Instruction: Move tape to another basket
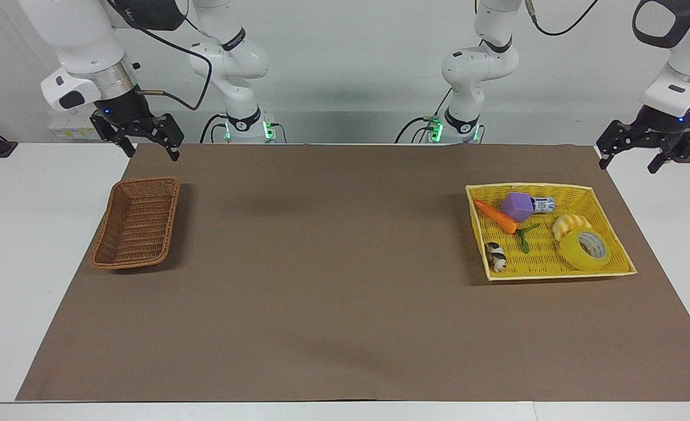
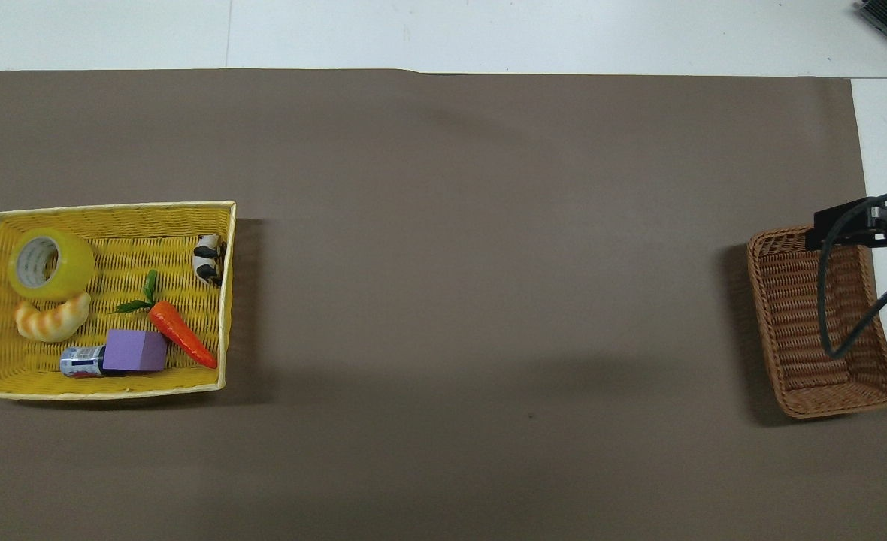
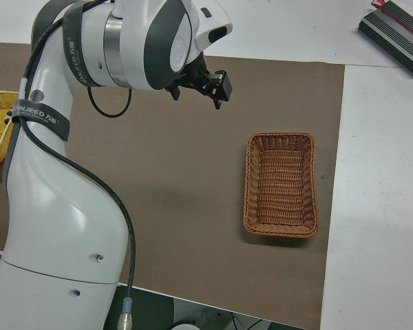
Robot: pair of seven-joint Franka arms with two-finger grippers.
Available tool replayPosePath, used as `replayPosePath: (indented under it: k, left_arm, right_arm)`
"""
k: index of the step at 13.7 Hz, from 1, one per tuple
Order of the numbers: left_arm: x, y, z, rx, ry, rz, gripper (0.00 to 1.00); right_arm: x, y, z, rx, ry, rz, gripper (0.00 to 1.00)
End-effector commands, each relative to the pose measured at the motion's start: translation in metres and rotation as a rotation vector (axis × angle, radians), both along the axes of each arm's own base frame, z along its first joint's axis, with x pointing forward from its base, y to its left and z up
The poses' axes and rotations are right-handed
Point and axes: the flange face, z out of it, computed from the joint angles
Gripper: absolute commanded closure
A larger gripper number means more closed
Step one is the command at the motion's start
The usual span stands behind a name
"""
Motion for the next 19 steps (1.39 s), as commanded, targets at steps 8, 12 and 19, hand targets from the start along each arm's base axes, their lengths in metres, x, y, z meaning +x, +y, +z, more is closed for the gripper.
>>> replayPosePath:
  k: [8,12,19]
  left_arm:
    - [0.045,0.054,-0.127,-0.029,0.024,-0.014,0.00]
    - [0.051,0.098,-0.195,-0.053,0.015,-0.015,0.00]
    - [0.037,0.107,-0.254,-0.078,0.052,-0.007,0.00]
  right_arm:
    - [-0.007,0.002,0.002,0.001,-0.002,0.024,0.00]
    - [-0.007,0.000,0.002,-0.002,-0.001,0.029,0.00]
    - [-0.015,0.006,-0.004,0.002,0.020,0.033,0.00]
